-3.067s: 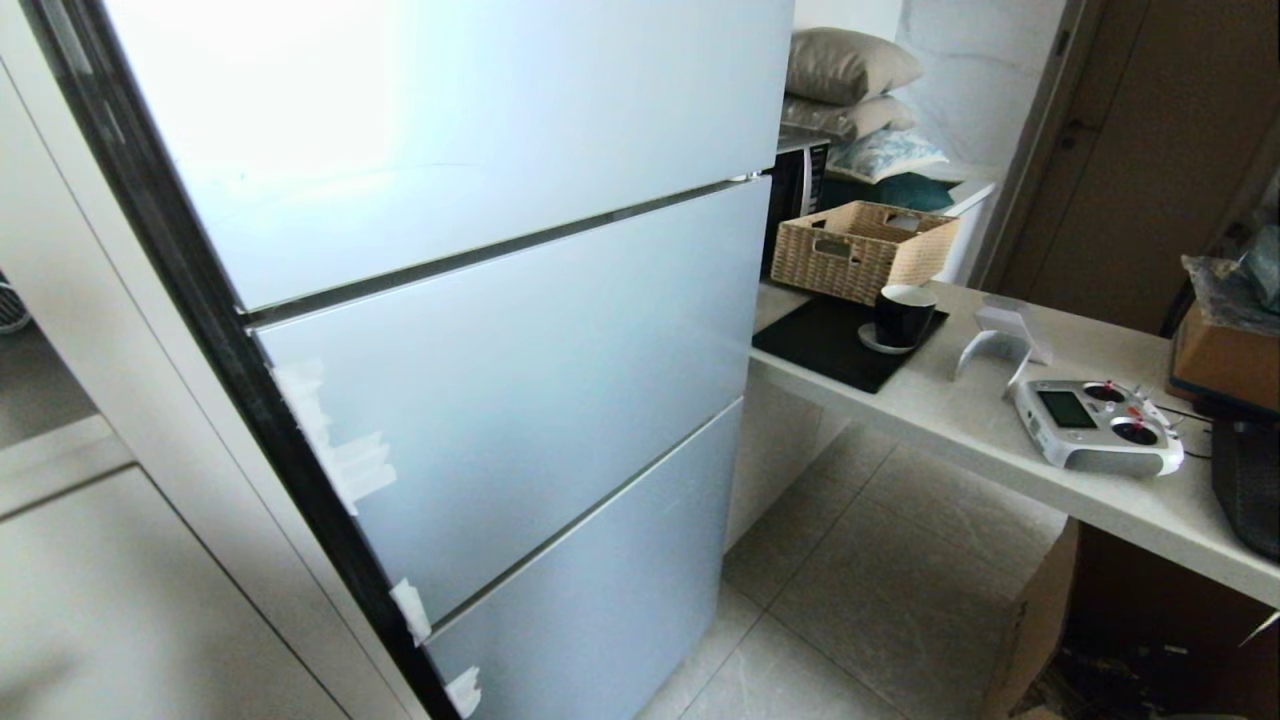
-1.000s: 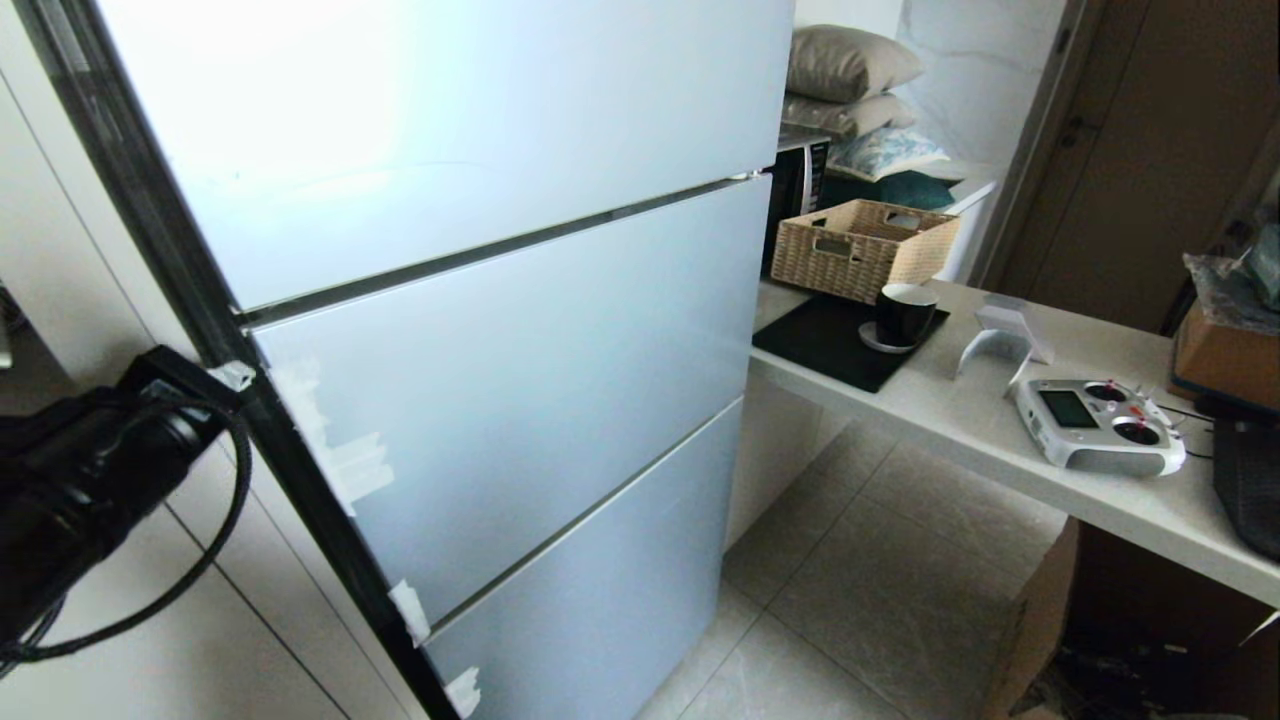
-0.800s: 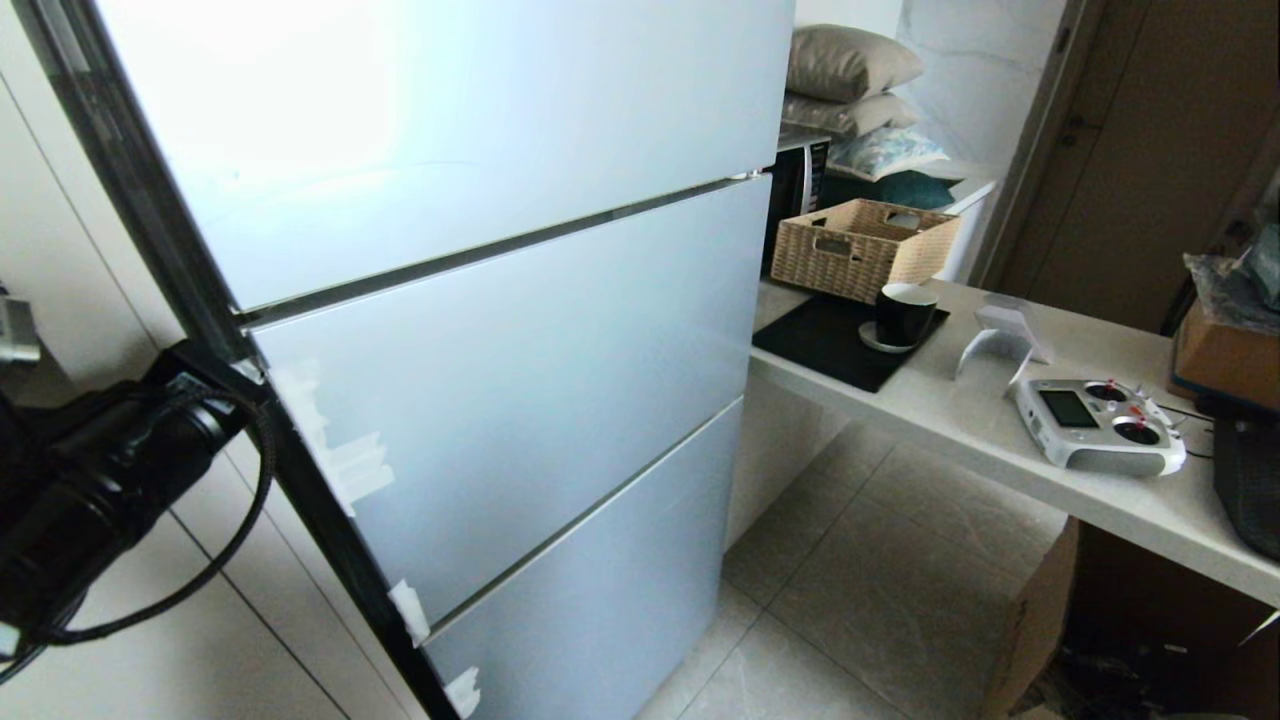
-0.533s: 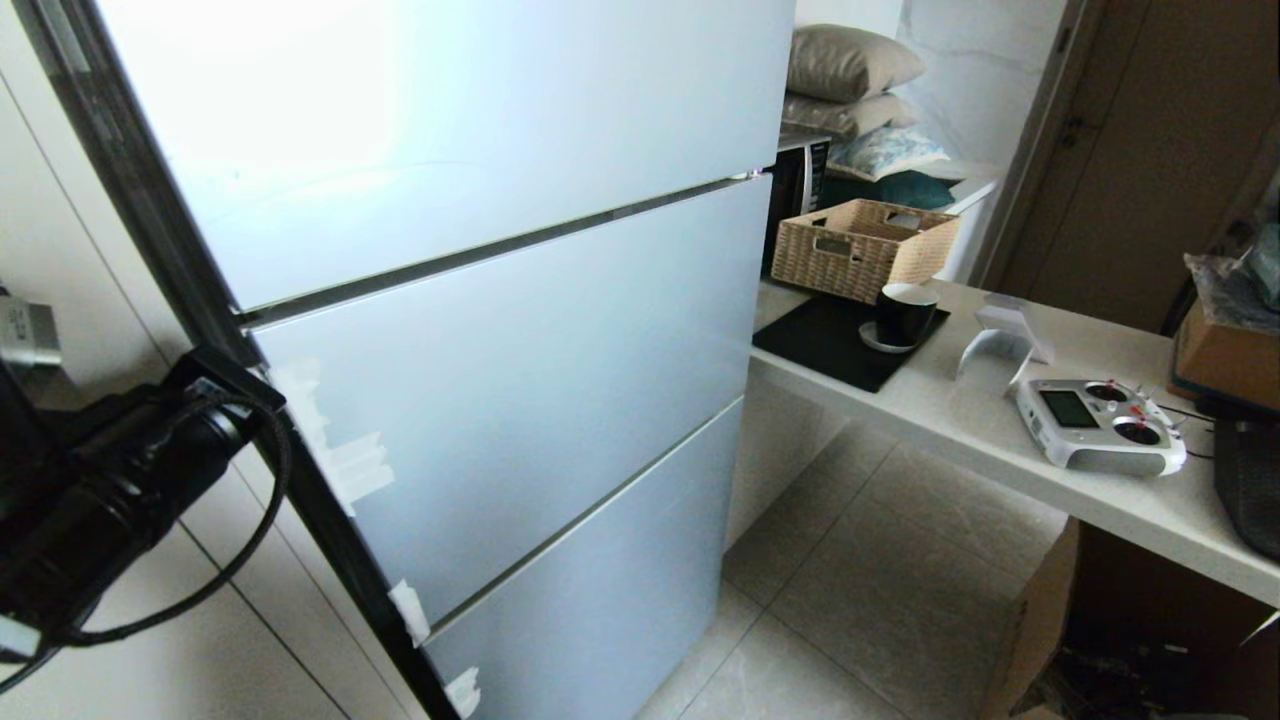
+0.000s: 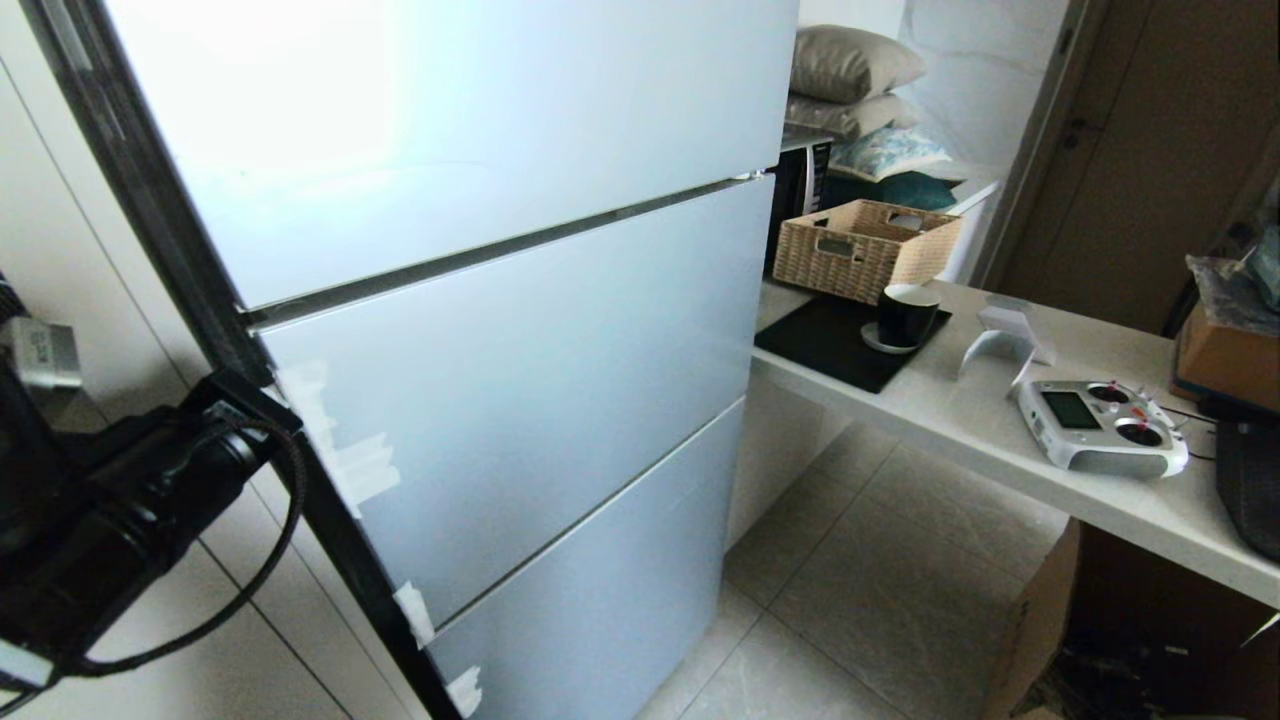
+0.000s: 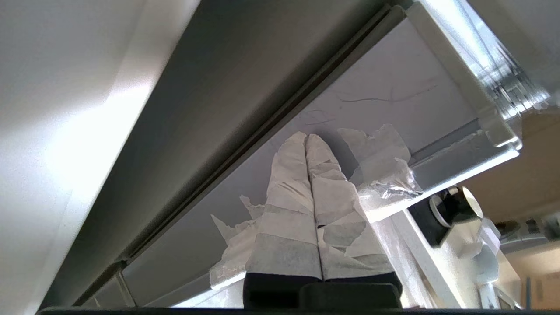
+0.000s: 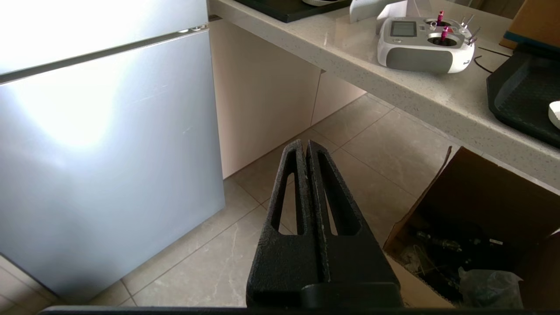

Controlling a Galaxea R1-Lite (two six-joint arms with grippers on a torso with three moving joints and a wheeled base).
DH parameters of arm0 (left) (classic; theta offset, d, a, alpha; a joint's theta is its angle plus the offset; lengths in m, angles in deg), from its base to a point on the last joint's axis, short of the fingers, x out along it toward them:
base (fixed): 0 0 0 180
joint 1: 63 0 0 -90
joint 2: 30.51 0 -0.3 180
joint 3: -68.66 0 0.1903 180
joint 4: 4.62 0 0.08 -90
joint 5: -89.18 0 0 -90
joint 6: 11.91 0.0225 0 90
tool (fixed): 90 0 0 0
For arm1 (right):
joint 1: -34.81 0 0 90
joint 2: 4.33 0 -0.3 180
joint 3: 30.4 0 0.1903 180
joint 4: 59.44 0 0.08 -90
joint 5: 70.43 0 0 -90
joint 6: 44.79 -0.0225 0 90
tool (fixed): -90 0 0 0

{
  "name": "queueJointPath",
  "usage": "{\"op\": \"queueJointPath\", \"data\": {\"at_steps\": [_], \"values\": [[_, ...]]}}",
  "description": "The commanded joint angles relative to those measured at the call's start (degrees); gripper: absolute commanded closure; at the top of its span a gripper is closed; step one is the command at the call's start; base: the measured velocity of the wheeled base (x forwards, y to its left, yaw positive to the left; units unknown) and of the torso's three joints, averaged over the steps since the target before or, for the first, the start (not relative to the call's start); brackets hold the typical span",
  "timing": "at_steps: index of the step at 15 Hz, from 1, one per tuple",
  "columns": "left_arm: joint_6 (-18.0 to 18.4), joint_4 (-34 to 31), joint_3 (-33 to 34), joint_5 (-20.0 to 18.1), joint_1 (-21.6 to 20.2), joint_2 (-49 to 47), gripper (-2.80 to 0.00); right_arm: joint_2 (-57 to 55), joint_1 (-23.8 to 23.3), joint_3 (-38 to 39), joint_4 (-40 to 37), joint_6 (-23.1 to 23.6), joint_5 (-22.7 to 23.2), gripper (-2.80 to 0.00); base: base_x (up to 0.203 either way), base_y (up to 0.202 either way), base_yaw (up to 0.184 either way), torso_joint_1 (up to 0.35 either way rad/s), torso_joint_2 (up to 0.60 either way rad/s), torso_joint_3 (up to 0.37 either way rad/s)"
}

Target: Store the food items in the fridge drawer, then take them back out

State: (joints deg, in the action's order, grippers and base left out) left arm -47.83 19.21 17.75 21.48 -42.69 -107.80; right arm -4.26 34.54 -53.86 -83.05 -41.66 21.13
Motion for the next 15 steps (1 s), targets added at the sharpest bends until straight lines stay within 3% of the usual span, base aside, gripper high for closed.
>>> {"op": "queueJointPath", "data": {"at_steps": [1,5,13,15], "values": [[-0.21,0.17,-0.05,1.21,2.72,-0.19,0.0,-0.07,0.0,0.01,-0.02,0.03,0.02,0.0,0.0,0.0,0.0,0.0,0.0,0.0],[-0.21,0.17,1.9,4.88,7.04,0.36,0.0,-0.07,0.0,0.01,-0.01,0.03,0.02,0.0,0.0,0.0,0.0,0.0,0.0,0.0],[-0.48,0.26,5.75,4.68,11.25,2.05,0.0,-0.07,0.0,0.01,-0.02,0.03,0.02,0.0,0.0,0.0,0.0,0.0,0.0,0.0],[-0.63,0.26,6.22,3.96,13.91,2.33,0.0,-0.07,0.0,0.01,-0.02,0.03,0.02,0.0,0.0,0.0,0.0,0.0,0.0,0.0]]}}
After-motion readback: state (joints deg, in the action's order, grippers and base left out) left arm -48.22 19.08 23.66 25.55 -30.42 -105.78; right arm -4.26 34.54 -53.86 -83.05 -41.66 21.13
